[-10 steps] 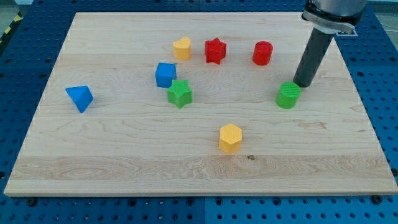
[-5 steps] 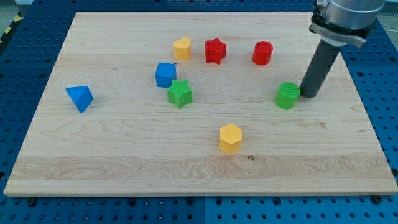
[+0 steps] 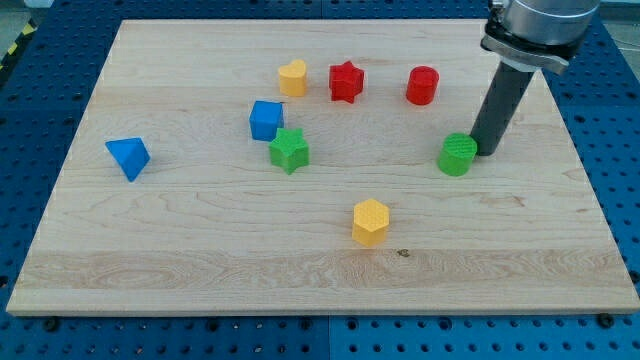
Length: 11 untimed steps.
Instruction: Push the green circle towards the top right of the yellow hexagon
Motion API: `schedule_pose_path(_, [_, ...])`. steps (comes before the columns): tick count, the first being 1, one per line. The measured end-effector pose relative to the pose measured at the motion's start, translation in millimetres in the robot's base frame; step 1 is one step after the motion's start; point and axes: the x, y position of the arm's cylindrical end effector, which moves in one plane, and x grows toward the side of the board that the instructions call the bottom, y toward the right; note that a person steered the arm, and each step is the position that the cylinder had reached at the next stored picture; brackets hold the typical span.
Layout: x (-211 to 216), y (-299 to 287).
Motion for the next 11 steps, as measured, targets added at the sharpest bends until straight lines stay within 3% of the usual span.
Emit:
schedule_pose_path(1, [-23, 0])
schedule_pose_path(7, [-21, -8])
schedule_pose_path(11, [-10, -69])
